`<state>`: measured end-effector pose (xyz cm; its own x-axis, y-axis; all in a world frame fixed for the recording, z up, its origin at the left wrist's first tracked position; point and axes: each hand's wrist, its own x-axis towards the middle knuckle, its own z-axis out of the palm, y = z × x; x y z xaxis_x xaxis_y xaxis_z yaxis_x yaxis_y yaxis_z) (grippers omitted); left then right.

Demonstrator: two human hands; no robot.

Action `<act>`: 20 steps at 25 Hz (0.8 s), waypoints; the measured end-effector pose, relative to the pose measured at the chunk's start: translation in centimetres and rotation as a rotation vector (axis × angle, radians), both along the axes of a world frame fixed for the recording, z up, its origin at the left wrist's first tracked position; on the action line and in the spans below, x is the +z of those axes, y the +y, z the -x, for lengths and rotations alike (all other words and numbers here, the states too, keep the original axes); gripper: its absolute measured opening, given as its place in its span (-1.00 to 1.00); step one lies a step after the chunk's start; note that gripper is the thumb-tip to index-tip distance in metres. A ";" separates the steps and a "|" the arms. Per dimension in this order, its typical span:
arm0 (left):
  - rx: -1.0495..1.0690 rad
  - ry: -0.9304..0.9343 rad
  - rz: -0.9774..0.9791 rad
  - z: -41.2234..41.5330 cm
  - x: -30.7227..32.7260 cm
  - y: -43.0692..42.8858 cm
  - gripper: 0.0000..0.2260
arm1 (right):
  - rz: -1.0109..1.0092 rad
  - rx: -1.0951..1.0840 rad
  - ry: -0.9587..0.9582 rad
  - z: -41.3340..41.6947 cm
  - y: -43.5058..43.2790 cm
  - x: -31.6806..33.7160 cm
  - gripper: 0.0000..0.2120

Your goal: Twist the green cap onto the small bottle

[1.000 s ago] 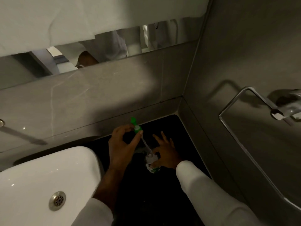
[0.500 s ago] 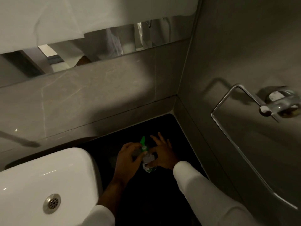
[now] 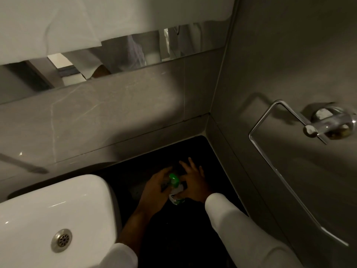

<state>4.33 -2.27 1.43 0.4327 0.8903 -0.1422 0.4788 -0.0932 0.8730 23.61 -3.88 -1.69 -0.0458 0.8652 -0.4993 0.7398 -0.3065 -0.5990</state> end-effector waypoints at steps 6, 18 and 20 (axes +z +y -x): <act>0.168 0.024 0.031 -0.6 -0.7 -0.7 -0.53 | -0.047 0.026 -0.040 0.5 -0.3 -0.2 -0.17; 0.119 -0.123 0.146 -0.6 -1.7 -1.9 -0.47 | -0.083 0.032 -0.041 0.0 -0.5 -1.1 -0.28; 0.182 -0.134 0.137 -1.0 -1.6 -2.4 -0.44 | -0.066 0.017 -0.044 0.3 -0.5 -1.0 -0.25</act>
